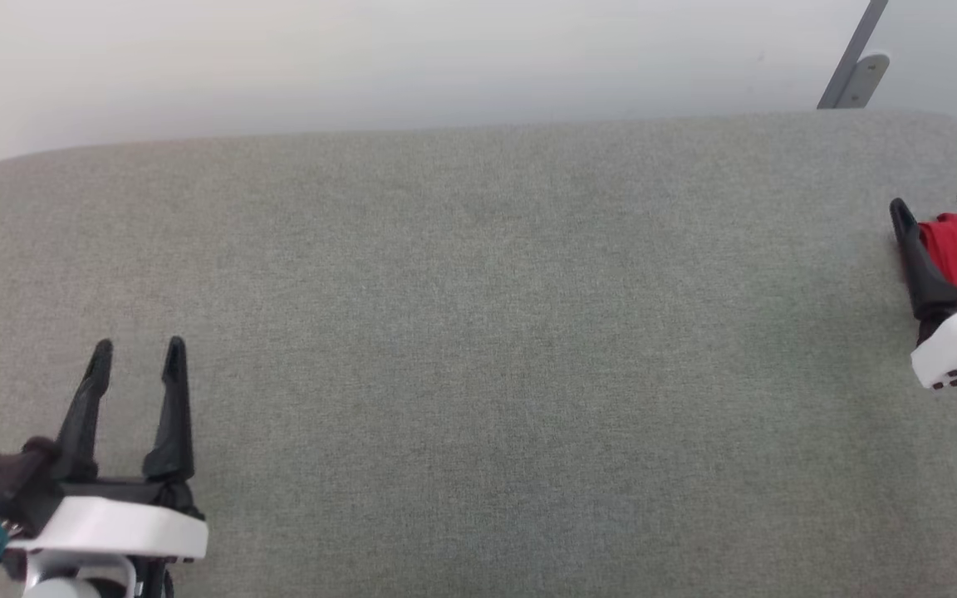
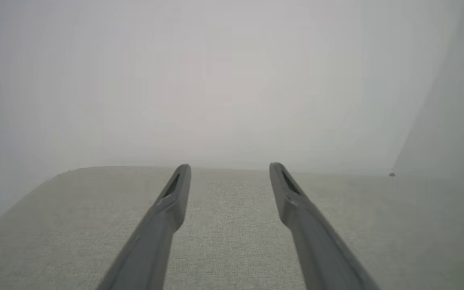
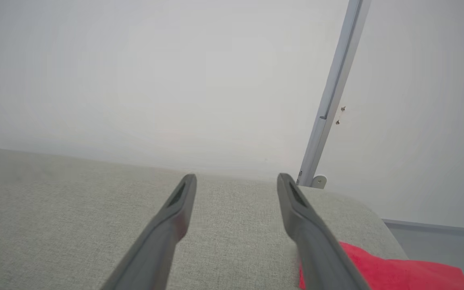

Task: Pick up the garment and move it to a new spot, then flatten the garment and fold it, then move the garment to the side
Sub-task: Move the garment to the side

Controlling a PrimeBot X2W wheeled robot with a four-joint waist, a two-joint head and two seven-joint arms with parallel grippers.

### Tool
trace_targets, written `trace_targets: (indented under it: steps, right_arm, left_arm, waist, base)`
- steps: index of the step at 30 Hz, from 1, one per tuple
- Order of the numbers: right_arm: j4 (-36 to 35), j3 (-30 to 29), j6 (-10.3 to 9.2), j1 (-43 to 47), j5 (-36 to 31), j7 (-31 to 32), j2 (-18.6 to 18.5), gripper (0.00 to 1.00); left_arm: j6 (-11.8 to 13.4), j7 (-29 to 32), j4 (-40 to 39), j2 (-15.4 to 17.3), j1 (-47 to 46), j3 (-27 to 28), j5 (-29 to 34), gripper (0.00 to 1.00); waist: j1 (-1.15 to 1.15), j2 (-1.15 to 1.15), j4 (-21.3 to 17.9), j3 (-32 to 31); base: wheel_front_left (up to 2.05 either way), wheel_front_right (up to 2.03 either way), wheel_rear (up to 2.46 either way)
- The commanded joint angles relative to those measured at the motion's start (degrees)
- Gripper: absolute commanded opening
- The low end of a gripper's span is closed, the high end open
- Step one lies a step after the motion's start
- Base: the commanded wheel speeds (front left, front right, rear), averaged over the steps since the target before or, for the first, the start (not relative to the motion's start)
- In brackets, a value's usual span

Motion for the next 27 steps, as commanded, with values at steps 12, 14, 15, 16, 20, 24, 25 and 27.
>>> trace_targets:
  steps: [12,14,15,16,20,24,25,27]
  right_arm:
    - [-19.9,-17.9,-0.03,18.8,-14.3,-0.3,9.1,1.0]
    - [-21.5,-19.3,-0.03,21.1,-15.3,-0.3,10.4,1.0]
    - [-22.3,-19.8,-0.03,22.1,-15.8,-0.3,10.9,1.0]
    - [-23.1,-20.2,-0.03,23.0,-16.3,-0.3,11.3,1.0]
    - [-24.8,-21.5,-0.03,26.4,-17.0,-0.3,12.5,1.0]
    - [-26.4,-22.3,-0.03,29.0,-17.1,-0.3,13.3,1.0]
    - [-26.7,-22.5,-0.03,29.6,-17.1,-0.3,13.5,1.0]
    - [-27.5,-22.8,-0.03,30.8,-17.5,-0.3,14.0,1.0]
  left_arm:
    - [-0.1,-0.3,-3.6,-3.7,6.6,7.2,2.7,1.0]
    - [-0.1,-0.3,-4.0,-4.2,7.5,7.9,3.0,1.0]
    - [-0.1,-0.3,-4.2,-4.4,7.9,8.2,3.1,1.0]
    - [-0.1,-0.3,-4.4,-4.4,8.3,8.4,3.1,1.0]
    - [-0.1,-0.3,-5.1,-4.4,10.1,8.7,3.3,1.0]
    - [-0.1,-0.3,-5.5,-4.3,12.2,9.2,2.6,1.0]
    - [-0.1,-0.3,-5.5,-4.2,12.7,9.0,2.4,1.0]
    - [-0.1,-0.3,-5.4,-3.9,13.7,8.8,2.0,1.0]
  waist:
    - [0.0,0.0,0.2,-3.5]
    - [0.0,0.0,0.3,-4.0]
    - [0.0,0.0,0.3,-4.2]
    - [0.0,0.0,0.3,-4.4]
    - [0.0,0.0,0.3,-4.9]
    - [0.0,0.0,0.2,-5.5]
    - [0.0,0.0,0.2,-5.7]
    - [0.0,0.0,0.3,-6.0]
  base:
    - [0.0,0.0,0.0]
    - [0.0,0.0,0.0]
    - [0.0,0.0,0.0]
    - [0.0,0.0,0.0]
    - [0.0,0.0,0.0]
    - [0.0,0.0,0.0]
    - [0.0,0.0,0.0]
    - [0.0,0.0,0.0]
